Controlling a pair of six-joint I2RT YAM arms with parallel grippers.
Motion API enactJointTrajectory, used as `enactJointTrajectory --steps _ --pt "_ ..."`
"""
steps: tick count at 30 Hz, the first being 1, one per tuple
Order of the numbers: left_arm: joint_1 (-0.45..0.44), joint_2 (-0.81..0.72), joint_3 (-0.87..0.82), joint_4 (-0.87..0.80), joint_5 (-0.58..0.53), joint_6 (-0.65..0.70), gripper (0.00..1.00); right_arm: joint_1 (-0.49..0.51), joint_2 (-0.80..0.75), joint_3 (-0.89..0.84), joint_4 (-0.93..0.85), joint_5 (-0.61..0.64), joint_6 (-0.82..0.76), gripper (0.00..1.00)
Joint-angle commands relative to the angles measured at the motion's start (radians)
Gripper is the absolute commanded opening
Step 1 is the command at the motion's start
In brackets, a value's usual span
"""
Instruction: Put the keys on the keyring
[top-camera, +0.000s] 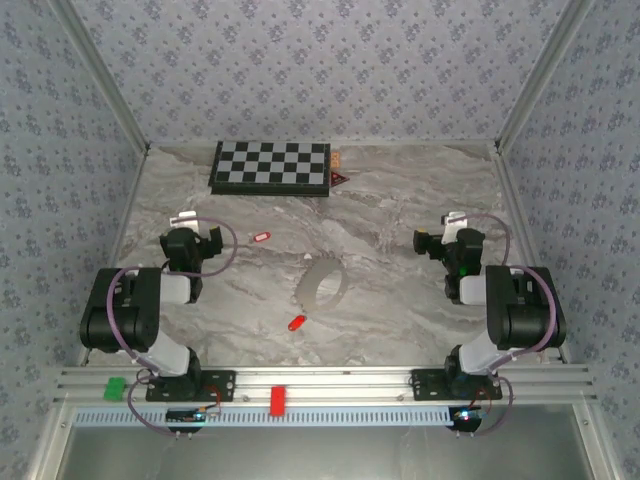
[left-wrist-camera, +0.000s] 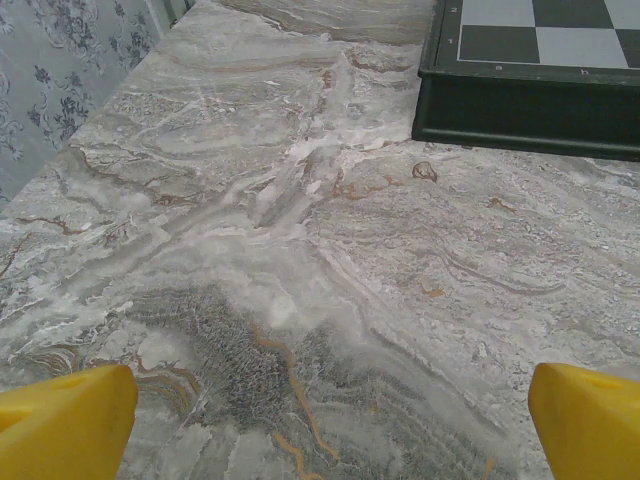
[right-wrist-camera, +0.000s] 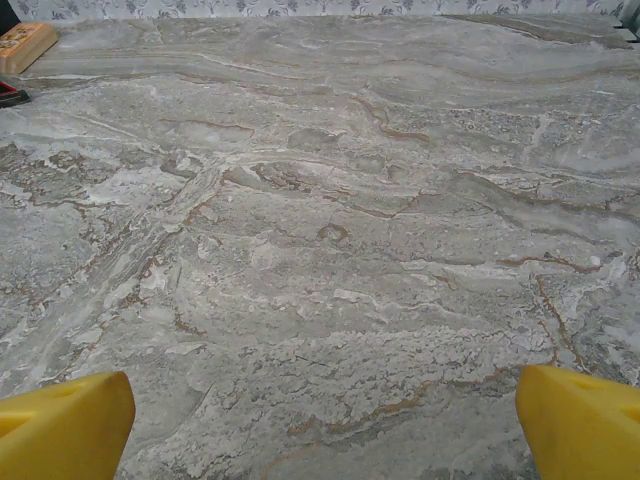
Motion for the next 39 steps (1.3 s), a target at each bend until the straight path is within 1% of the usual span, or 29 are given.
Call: enactJointTrajectory --steps 1,36,37,39 --pt "0.004 -0.005 0.014 0.028 0.015 -0.002 1.0 -0.001 -0.013 0.016 -0.003 -0.01 -0.011 0.99" --pt "0.004 -0.004 0.014 0.027 0.016 -0.003 1.0 -0.003 -0.013 0.018 -0.006 -0.01 -0.006 0.99" --pt "0.004 -0.005 0.014 0.027 0.015 -0.004 1.0 -0.004 -0.012 0.018 -0.006 -0.008 -0.007 0.99" --pt "0.005 -0.007 0.012 0.029 0.017 -0.004 1.0 0.002 -0.012 0.026 -0.015 0.054 0.006 0.99"
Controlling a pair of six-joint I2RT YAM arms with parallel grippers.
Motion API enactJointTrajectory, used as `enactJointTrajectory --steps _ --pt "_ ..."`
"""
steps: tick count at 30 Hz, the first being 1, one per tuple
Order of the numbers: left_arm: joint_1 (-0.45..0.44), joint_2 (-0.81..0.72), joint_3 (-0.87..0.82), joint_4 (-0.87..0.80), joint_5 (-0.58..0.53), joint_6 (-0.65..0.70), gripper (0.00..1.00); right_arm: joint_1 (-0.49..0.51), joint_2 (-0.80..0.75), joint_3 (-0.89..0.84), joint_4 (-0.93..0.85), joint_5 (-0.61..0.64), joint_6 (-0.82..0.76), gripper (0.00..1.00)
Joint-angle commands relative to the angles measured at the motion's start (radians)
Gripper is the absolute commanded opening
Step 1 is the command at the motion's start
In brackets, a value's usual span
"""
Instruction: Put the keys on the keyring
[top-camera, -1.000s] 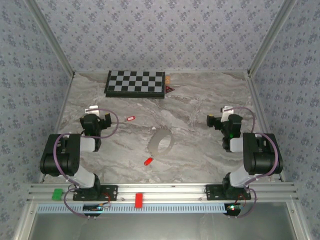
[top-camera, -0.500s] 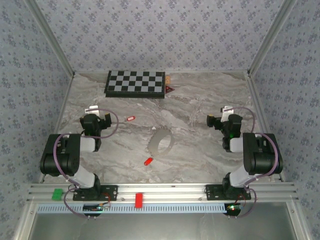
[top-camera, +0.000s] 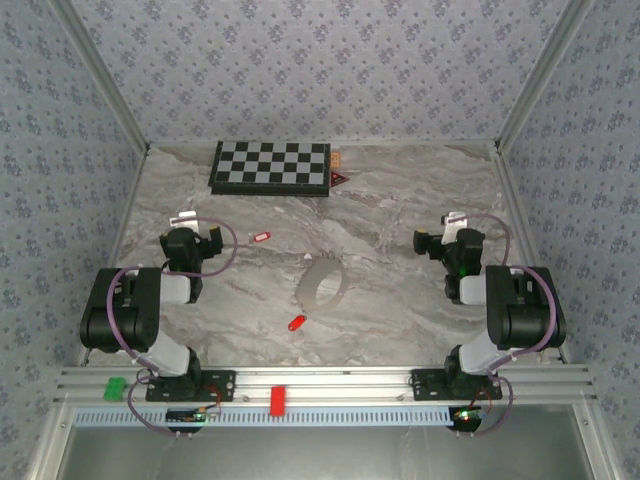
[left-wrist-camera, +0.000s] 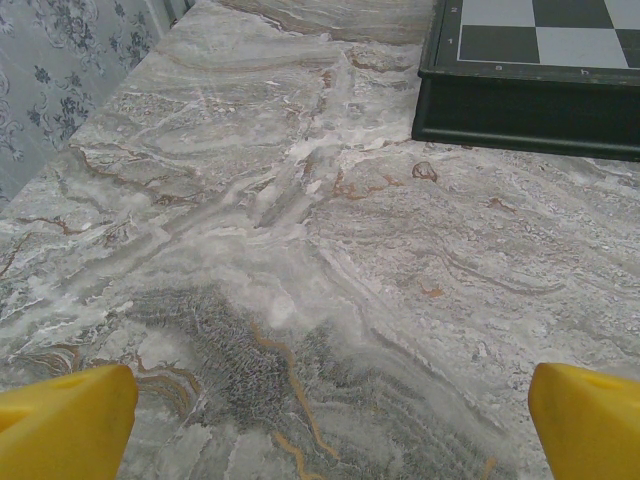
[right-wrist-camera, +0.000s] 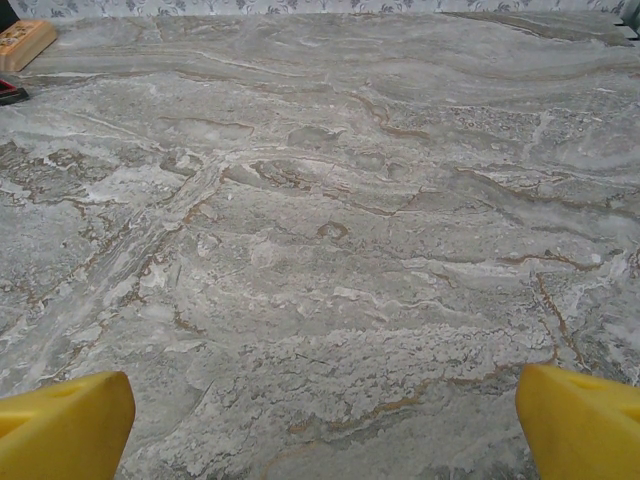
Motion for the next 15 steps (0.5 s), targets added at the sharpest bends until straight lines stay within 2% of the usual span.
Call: enactJointTrajectory --steps 1,4,7,9,12,15 --pt "0.004 -0.008 0.013 0.03 0.023 0.0 1.0 0.004 -0.012 0.027 -0.016 0.065 0.01 0.99" --pt "0.004 -0.056 0.05 -0.077 0.044 0.009 1.0 0.019 -0.013 0.024 -0.009 0.099 0.004 0.99" --pt "0.004 -0.119 0.145 -0.285 -0.027 -0.02 1.0 0.046 -0.049 0.005 0.002 0.179 0.0 0.99" --pt "0.004 -0.149 0.231 -0.439 -0.096 -0.057 1.0 0.059 -0.116 0.002 -0.052 0.229 0.003 0.99" --pt "0.004 -0.201 0.364 -0.686 -0.2 -0.189 1.0 0.072 -0.249 0.028 -0.203 0.294 0.021 0.99" --pt "0.005 -0.244 0.483 -0.955 -0.325 -0.433 1.0 0.074 -0.381 0.061 -0.336 0.35 0.131 0.99"
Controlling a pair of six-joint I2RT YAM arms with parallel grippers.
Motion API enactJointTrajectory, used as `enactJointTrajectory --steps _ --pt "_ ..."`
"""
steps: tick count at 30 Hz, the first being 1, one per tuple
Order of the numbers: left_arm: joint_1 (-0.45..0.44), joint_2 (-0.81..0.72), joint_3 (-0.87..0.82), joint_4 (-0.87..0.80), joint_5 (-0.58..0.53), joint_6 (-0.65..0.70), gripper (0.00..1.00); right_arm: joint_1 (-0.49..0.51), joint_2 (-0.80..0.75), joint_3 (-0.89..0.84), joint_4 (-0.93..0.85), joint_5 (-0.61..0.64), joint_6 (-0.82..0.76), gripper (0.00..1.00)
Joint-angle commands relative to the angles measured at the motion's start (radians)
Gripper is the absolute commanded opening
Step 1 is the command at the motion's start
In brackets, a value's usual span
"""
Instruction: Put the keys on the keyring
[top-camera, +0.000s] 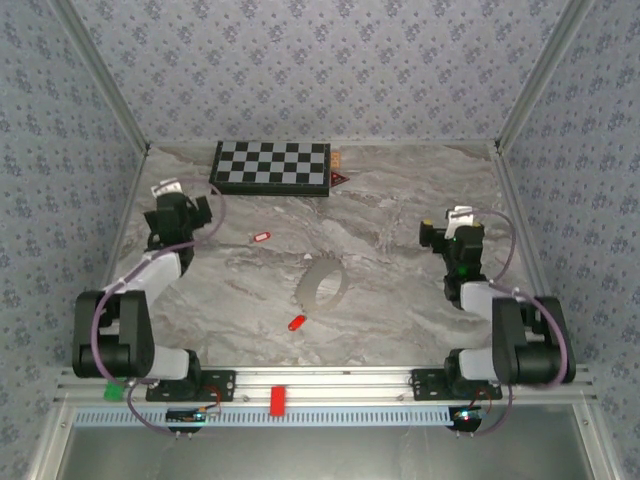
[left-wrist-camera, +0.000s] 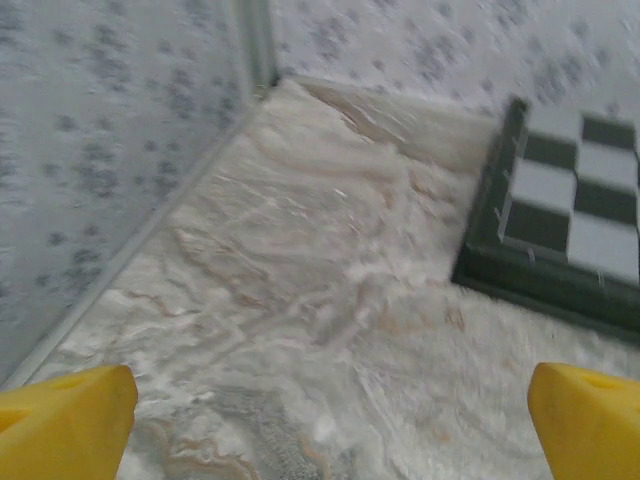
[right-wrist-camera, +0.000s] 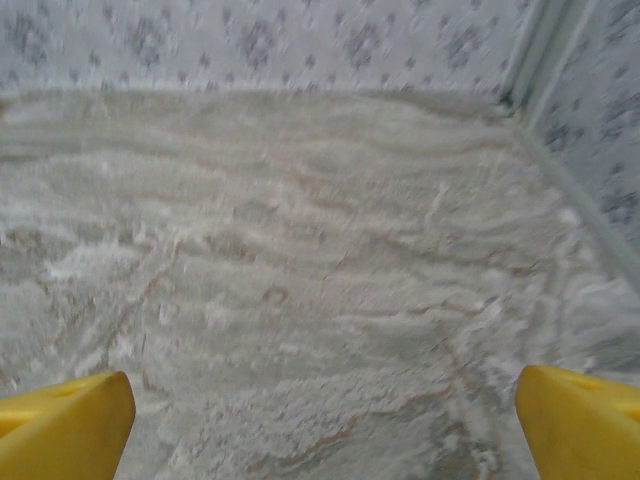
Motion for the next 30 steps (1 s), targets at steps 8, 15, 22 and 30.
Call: enactJointTrajectory --steps 8,15,22,30 --pt "0.004 -0.227 0.056 -0.426 0.101 -0.359 1.0 -0.086 -0.357 0.094 -0.451 -0.069 0.581 1.0" --pt "-0.11 -0.318 -0.051 -0.398 0.223 -0.402 1.0 -0.038 -0.35 0.141 -0.407 -0.256 0.627 1.0" --pt "-0.294 -0.337 -0.126 -0.383 0.218 -0.357 1.0 0.128 -0.338 0.193 -0.518 -0.263 0.562 1.0" --pt "-0.471 -0.368 -0.204 -0.409 0.252 -0.373 0.93 0.341 -0.308 0.235 -0.612 -0.185 0.467 1.0"
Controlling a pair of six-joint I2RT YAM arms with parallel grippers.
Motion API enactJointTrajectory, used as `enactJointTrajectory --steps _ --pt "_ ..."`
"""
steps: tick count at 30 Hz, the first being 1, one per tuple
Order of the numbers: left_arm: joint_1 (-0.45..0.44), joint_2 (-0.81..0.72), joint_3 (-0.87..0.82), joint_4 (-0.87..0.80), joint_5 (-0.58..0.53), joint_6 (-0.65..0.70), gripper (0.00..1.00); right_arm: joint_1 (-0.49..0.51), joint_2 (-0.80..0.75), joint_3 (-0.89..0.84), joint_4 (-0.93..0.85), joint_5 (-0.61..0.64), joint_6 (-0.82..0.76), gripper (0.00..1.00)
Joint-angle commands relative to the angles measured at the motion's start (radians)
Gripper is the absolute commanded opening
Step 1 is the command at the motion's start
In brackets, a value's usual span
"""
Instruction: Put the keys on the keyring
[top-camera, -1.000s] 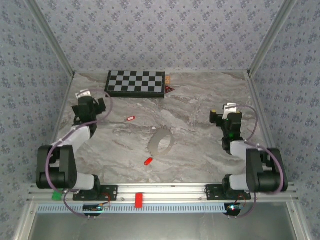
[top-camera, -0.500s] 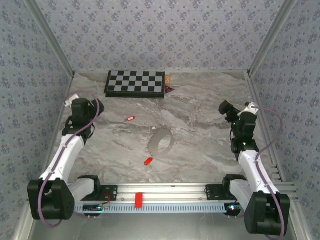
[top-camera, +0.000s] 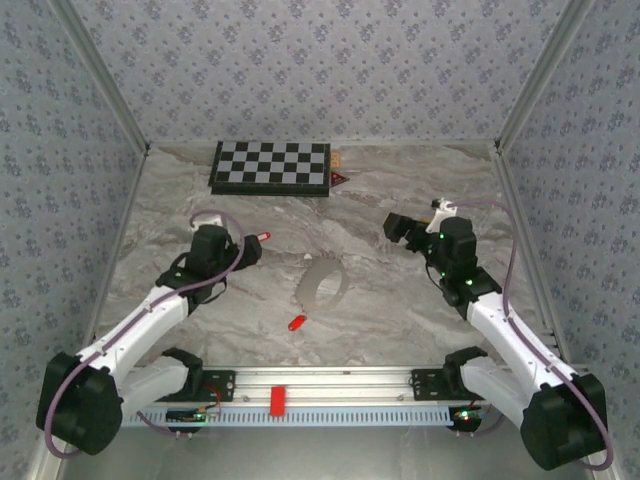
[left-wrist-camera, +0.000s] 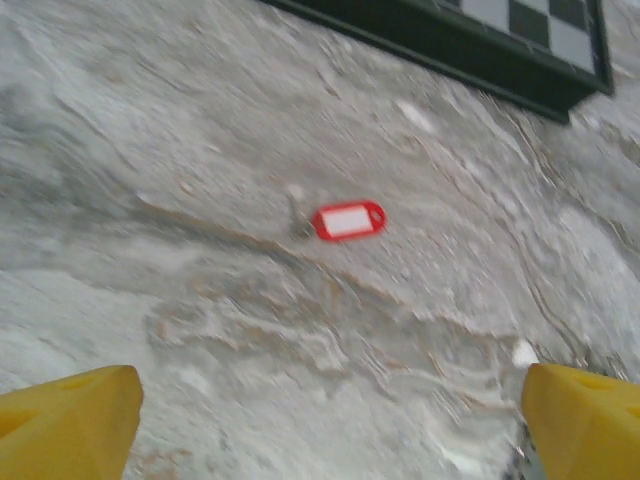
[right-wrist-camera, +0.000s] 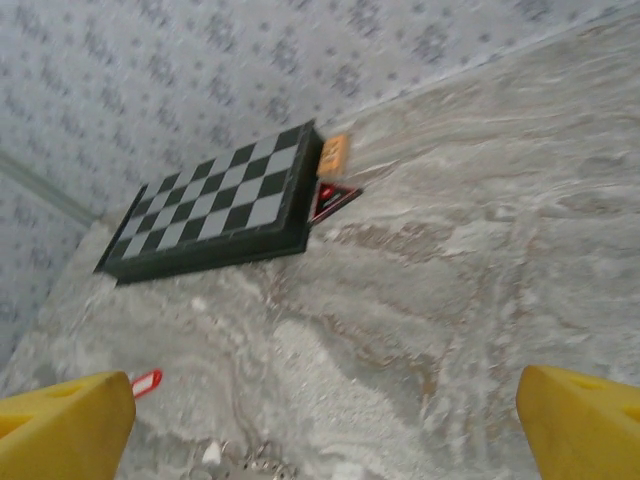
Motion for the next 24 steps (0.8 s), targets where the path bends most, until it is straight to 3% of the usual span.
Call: enactJointTrajectory --steps 1,8,12,21,24 --pt "-0.069 -0.032 -0.019 -0.031 0.025 -0.019 0.9 0.049 0.032 0.026 -0.033 0.034 -0.047 1.0" --pt "-0.224 -0.008 -0.038 -0.041 0.049 -0.105 0.7 0.125 0.092 -0.036 0.092 0.068 -0.056 0.99" --pt "-0.299 0.072 -0.02 -0.01 0.08 -0.122 0.64 0.138 0.129 -0.041 0.092 0.085 -0.064 1.0" --pt "-0.362 0.239 -0.014 0.025 0.137 -0.162 0.51 0.154 0.142 -0.044 0.088 0.121 -0.075 1.0" --pt "-0.379 0.279 -0.01 0.05 0.155 -0.163 0.4 0.157 0.156 -0.041 0.091 0.119 -0.075 1.0"
